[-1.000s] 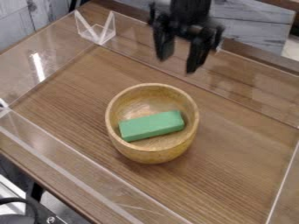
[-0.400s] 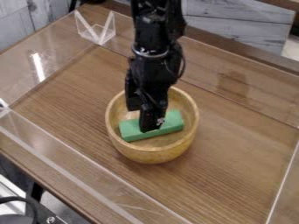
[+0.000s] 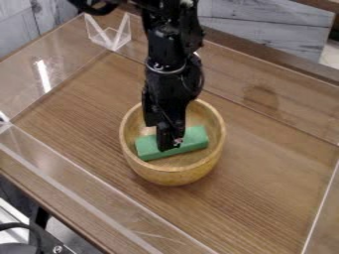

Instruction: Remove the green block from inside the brown bowl and put it on the table

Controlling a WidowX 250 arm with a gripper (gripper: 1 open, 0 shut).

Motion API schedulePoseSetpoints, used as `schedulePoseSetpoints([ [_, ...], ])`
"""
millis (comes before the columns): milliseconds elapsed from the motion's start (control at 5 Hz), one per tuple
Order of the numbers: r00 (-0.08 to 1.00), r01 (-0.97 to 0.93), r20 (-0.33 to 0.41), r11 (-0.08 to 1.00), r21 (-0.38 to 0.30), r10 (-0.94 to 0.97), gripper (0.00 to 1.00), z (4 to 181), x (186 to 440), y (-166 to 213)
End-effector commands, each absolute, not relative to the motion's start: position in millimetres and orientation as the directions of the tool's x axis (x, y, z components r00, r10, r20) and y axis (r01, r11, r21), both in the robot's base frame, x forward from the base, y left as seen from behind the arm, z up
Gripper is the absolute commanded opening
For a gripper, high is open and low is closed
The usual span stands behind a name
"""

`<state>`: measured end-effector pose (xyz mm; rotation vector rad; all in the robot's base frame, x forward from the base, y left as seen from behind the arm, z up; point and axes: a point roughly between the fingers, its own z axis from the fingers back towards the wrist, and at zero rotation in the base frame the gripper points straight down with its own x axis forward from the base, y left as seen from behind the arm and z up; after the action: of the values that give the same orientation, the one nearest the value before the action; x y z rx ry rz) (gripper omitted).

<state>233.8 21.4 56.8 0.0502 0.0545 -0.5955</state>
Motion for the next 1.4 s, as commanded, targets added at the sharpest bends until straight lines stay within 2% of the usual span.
schedulePoseSetpoints([
  [0,0.828,0.561,-0.029,0.826,0.062,-0.56,1.0,55.6,241.8,26.9],
  [400,0.826,0.564,-0.011,0.824,0.059,-0.564,1.0,41.8,245.3,28.6],
  [600,0.83,0.557,-0.01,0.829,0.043,-0.557,0.0,38.8,243.9,27.0],
  [1200,0.845,0.535,-0.019,0.845,-0.012,-0.535,0.0,33.5,237.7,21.2],
])
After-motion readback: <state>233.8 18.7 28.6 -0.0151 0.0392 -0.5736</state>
